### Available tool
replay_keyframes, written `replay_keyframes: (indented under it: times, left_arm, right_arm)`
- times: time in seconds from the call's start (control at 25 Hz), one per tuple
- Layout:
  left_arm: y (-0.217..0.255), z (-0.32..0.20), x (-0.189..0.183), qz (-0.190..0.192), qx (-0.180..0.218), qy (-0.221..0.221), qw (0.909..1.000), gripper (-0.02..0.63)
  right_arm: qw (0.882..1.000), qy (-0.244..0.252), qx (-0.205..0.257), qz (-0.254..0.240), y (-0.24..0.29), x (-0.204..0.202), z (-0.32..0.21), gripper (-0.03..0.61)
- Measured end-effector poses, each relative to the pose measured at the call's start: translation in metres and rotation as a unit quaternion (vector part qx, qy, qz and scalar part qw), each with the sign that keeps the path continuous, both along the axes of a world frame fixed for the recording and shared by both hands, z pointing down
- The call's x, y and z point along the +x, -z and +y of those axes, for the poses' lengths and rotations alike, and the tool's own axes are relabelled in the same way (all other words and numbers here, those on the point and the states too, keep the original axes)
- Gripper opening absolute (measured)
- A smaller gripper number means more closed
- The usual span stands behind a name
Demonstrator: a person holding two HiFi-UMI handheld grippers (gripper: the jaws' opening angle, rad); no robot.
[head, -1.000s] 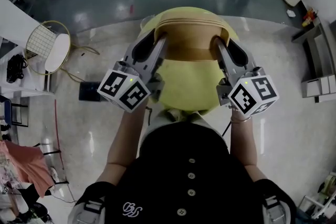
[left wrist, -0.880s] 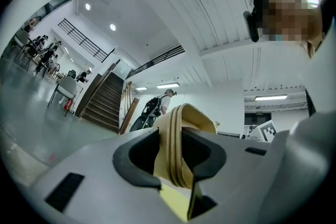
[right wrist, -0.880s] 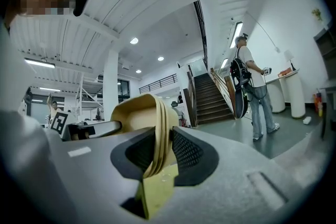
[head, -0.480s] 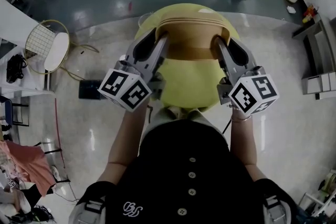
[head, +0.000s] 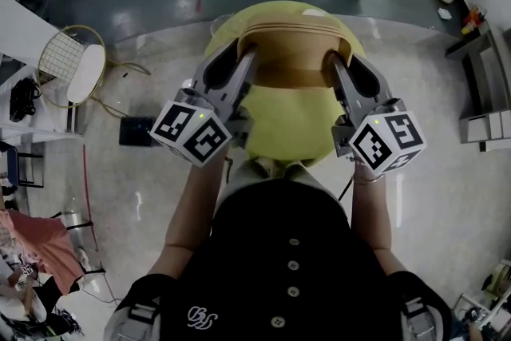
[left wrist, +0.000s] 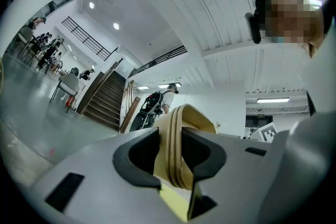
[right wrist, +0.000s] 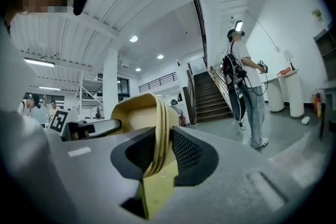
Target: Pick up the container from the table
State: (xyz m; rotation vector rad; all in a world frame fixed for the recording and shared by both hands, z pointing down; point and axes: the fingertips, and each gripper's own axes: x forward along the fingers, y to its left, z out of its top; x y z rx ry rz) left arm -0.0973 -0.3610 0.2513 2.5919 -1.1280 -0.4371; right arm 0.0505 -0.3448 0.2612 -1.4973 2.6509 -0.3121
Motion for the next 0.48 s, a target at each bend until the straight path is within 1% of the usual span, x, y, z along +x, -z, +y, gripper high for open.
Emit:
replay_keyframes:
  times: [0.2, 0.48]
  left_arm:
    - [-0.0017, 0.003, 0.001, 0.004, 0.003, -0.001, 1.0, 0.11]
    - [-0.0017, 0.0063, 0.0021, -0.008, -0.005, -0.001, 1.0, 0.11]
  right_arm:
    - [1.0, -0.001, 0.001, 0.002, -0.0025, 0.0009, 0.003, 0.071]
    - [1.0, -0.003, -0.003, 0.002, -0.0037, 0.0017, 0.0051, 0.07]
